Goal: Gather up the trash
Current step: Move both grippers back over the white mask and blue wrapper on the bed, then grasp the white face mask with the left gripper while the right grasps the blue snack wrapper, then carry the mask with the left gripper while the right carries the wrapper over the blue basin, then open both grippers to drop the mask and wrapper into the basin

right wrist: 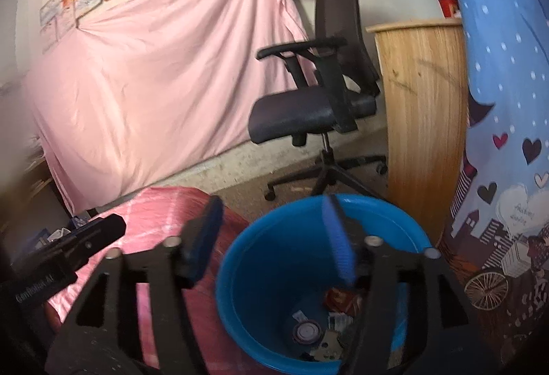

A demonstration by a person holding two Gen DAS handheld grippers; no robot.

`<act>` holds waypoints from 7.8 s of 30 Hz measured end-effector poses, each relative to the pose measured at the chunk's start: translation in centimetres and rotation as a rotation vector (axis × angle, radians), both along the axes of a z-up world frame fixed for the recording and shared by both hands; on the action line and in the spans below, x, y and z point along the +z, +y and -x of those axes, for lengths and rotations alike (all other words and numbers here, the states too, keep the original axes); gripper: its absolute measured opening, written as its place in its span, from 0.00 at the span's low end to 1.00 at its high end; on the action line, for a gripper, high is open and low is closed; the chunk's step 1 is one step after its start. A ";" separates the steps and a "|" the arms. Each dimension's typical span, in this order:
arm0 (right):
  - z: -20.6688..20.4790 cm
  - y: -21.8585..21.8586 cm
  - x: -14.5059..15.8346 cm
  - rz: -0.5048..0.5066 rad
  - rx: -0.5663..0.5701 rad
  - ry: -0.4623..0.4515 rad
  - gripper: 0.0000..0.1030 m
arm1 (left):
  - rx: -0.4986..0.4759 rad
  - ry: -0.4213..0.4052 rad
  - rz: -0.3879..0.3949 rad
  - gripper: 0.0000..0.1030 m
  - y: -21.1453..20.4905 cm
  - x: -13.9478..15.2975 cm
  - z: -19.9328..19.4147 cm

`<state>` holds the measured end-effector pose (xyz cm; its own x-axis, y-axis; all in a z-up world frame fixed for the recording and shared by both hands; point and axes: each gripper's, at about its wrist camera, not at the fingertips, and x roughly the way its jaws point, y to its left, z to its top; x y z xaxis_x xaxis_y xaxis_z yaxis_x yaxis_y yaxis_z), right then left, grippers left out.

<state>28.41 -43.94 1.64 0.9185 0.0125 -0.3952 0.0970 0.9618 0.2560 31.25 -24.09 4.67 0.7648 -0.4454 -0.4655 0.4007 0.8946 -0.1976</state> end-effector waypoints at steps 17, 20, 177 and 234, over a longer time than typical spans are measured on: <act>1.5 6.9 3.2 0.082 0.152 -0.267 1.00 | 0.321 -0.177 0.038 0.97 11.8 1.5 4.0; 1.6 8.2 3.6 0.094 0.188 -0.300 1.00 | 0.382 -0.196 0.024 0.97 13.8 1.0 4.7; 2.8 6.3 2.9 0.092 0.079 -0.221 0.55 | 0.090 -0.281 -0.121 0.00 3.4 4.1 4.6; 0.0 -4.0 -3.1 -0.025 -0.111 0.210 0.59 | -0.135 0.203 -0.131 0.12 -6.2 -5.2 -1.1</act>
<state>28.44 -47.96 -1.48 0.8125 -0.0718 -0.5785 0.2557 0.9357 0.2430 32.36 -30.31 -0.49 0.5876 -0.4630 -0.6636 0.4818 0.8591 -0.1728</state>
